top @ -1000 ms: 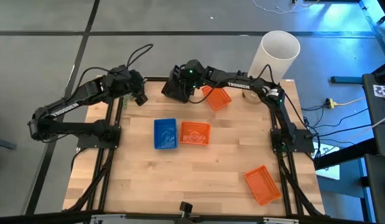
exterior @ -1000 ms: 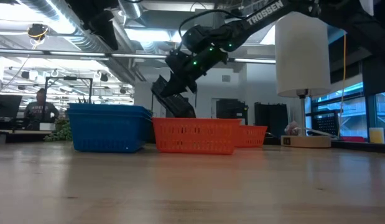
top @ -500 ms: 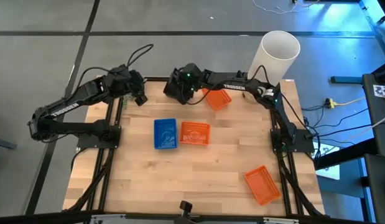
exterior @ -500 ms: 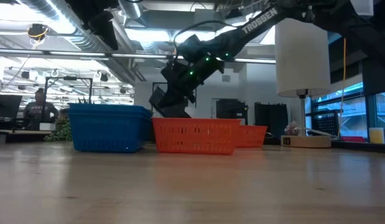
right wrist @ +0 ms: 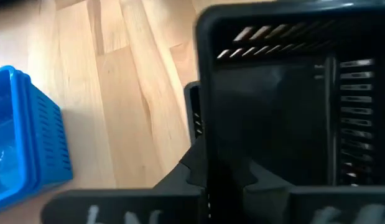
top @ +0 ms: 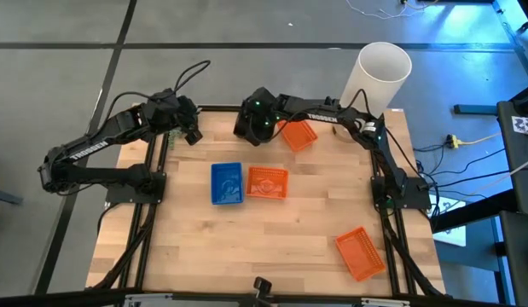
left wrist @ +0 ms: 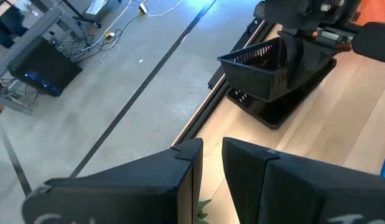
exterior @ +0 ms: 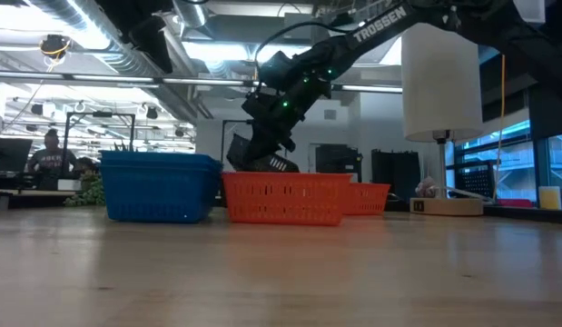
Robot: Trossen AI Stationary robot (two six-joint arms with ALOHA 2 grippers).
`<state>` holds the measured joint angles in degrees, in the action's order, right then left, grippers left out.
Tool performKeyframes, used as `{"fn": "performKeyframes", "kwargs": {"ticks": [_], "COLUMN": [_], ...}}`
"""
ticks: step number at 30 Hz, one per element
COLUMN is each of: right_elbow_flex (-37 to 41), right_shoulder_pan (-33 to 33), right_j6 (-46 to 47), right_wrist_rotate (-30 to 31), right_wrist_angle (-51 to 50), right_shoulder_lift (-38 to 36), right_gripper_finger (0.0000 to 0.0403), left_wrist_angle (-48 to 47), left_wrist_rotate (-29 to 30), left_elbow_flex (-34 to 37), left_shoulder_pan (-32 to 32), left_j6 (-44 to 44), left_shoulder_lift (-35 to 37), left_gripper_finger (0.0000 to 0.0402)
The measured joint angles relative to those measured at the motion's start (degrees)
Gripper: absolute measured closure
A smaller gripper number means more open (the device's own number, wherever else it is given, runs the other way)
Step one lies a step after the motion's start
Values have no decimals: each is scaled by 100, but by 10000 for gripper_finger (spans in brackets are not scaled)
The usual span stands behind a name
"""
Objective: Stack baskets by color
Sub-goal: Stack the black bin on the top black bin, then stack the top orange bin on the middle orange bin
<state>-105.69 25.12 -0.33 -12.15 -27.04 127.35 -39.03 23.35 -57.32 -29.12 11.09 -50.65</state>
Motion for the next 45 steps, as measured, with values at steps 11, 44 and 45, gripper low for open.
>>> {"fn": "performKeyframes", "kwargs": {"ticks": [11,44,45], "right_elbow_flex": [-152,-449,-272], "right_shoulder_pan": [48,104,131], "right_j6": [17,1458,1517], "right_wrist_rotate": [-147,945,949], "right_wrist_angle": [-408,-4219,-4100], "right_shoulder_lift": [13,-542,-541], "right_gripper_finger": [286,274,274], "left_wrist_angle": [0,-638,-638], "left_wrist_rotate": [0,-962,-960], "left_elbow_flex": [2,4,4], "left_shoulder_pan": [0,4,4], "left_j6": [-7,-654,-654], "left_shoulder_lift": [0,-2,0], "left_gripper_finger": [347,347,347]}}
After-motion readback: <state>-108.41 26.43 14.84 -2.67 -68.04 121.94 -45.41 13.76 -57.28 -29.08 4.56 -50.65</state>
